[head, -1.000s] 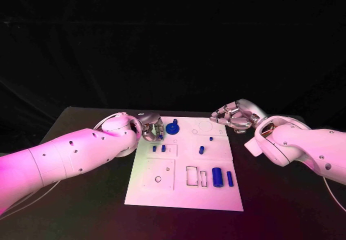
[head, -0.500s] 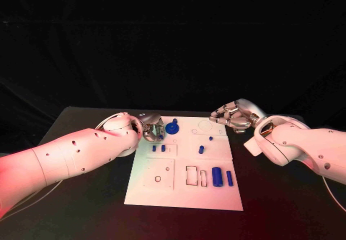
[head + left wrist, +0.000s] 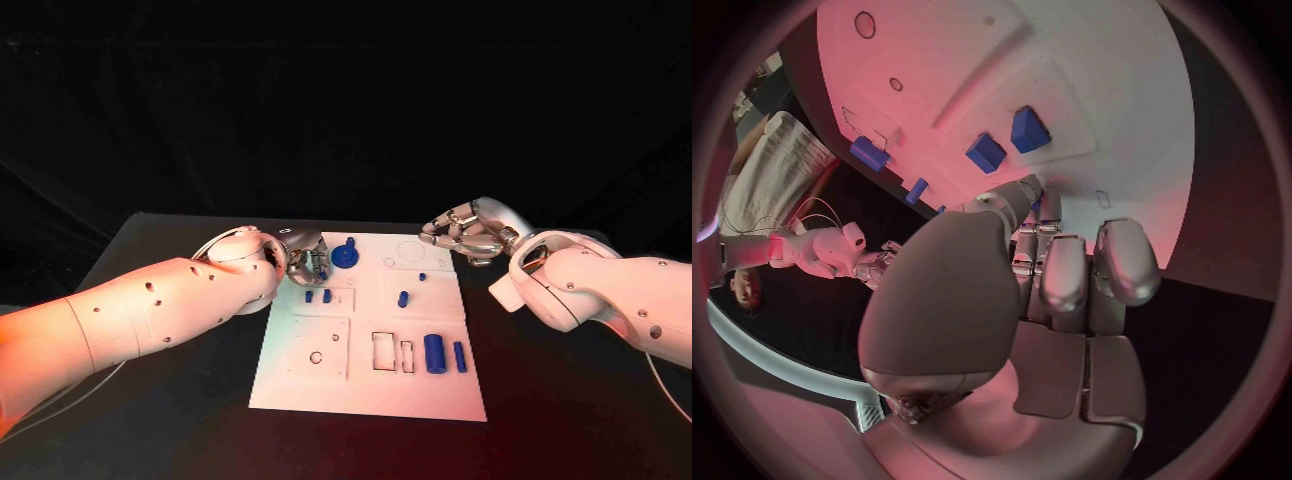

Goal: Assemble the parts on the task board

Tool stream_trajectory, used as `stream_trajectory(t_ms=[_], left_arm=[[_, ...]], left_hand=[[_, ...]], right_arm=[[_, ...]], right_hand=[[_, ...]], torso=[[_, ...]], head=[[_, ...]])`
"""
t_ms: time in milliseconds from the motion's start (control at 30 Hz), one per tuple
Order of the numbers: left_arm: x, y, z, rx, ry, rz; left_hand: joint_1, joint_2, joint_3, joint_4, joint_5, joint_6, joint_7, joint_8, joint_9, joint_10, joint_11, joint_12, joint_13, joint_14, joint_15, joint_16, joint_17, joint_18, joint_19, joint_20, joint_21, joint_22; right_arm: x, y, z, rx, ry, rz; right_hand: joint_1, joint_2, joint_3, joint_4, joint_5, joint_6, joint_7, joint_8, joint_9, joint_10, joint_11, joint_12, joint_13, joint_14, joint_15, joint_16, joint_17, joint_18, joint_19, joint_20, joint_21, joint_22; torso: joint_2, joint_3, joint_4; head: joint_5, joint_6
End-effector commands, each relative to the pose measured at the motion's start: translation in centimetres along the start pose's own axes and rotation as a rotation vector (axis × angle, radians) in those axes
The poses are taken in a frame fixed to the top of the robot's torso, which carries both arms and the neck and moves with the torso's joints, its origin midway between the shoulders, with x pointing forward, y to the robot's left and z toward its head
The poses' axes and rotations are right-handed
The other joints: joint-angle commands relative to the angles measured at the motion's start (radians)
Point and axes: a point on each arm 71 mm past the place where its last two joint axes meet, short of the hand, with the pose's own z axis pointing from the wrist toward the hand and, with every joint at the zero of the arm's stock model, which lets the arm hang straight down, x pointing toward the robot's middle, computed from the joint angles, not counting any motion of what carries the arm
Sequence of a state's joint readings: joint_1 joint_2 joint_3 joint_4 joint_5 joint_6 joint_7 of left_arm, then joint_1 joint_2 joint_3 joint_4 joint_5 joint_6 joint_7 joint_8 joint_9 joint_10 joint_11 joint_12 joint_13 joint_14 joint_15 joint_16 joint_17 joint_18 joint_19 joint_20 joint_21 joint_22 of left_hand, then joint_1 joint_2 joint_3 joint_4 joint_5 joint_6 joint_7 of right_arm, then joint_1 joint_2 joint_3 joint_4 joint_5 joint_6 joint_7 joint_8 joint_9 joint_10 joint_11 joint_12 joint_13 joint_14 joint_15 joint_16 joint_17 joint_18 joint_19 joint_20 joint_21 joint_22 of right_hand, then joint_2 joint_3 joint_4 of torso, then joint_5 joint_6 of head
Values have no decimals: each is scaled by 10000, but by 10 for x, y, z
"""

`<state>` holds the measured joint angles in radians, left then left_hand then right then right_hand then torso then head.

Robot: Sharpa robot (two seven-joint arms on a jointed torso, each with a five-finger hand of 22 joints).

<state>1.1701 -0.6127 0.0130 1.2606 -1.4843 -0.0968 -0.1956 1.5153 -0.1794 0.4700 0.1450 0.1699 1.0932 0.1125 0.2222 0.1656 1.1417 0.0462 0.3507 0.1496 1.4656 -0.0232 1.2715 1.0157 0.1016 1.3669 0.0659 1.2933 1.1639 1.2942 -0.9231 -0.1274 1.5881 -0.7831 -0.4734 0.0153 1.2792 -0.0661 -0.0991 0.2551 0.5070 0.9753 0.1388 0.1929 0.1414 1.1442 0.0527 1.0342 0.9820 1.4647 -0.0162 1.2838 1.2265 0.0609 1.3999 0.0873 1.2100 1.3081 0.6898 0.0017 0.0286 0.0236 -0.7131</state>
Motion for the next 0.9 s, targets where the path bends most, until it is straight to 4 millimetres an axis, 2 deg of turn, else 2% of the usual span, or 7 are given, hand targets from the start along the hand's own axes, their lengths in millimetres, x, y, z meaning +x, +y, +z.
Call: stream_trajectory(t_ms=[33, 167, 333, 500, 900], left_arm=[[3, 0, 0, 26, 209, 73], [2, 0, -1, 16, 194, 61], [3, 1, 0, -68, 260, 56], [3, 2, 0, -173, 316, 60], [3, 4, 0, -256, 277, 52]], left_hand=[[-114, 22, 10, -73, 35, 91, 13, -1, 0, 78, 4, -58, 5, -33, -54, -11, -12, -93, -11, -31, 32, 15], [-136, 3, 8, -87, 34, 51, 20, -60, -12, 90, 9, -101, 11, -49, -52, -22, -40, -92, -23, -30, 27, 11], [-232, -72, 83, -105, 45, -548, 143, -614, -204, 115, 96, -343, 27, -87, 5, -25, -125, -88, -73, 13, 6, -10], [-294, -137, 126, -102, 40, -768, 237, -882, -313, 139, 156, -500, 34, -104, 59, -14, -171, -83, -99, 58, -8, -26], [-281, -160, 166, -130, 43, -829, 275, -1002, -367, 180, 180, -569, 52, -110, 85, 3, -182, -84, -100, 86, 1, -12]], right_arm=[[1, 1, 0, -124, 124, -85], [1, 1, 0, -125, 124, -85], [1, 1, 0, -126, 129, -84], [1, 0, 0, -117, 125, -86], [1, 0, 0, -101, 107, -89]], right_hand=[[7, 105, -59, 22, 57, 27, -74, 36, 6, 48, -34, 17, 0, 256, -78, -38, -17, 193, -71, -27, -35, 656], [7, 105, -59, 22, 57, 27, -74, 36, 6, 48, -34, 17, 0, 256, -78, -38, -17, 193, -71, -27, -35, 656], [7, 105, -59, 22, 57, 27, -74, 36, 6, 48, -34, 17, 0, 256, -78, -38, -17, 193, -71, -27, -35, 656], [23, 114, -83, 30, 60, 18, -76, 42, 4, 40, -37, -14, -45, 256, -82, -60, -32, 197, -76, -31, -59, 647], [23, 114, -83, 30, 60, 18, -76, 42, 4, 40, -37, -14, -45, 256, -82, -60, -32, 197, -76, -31, -59, 647]], torso=[[-1, 0, 7], [0, 1, 5], [-4, 1, -6], [-2, 5, -5], [1, 5, -6]], head=[[2, -10], [6, 7], [27, 26], [32, 33], [19, 46]])
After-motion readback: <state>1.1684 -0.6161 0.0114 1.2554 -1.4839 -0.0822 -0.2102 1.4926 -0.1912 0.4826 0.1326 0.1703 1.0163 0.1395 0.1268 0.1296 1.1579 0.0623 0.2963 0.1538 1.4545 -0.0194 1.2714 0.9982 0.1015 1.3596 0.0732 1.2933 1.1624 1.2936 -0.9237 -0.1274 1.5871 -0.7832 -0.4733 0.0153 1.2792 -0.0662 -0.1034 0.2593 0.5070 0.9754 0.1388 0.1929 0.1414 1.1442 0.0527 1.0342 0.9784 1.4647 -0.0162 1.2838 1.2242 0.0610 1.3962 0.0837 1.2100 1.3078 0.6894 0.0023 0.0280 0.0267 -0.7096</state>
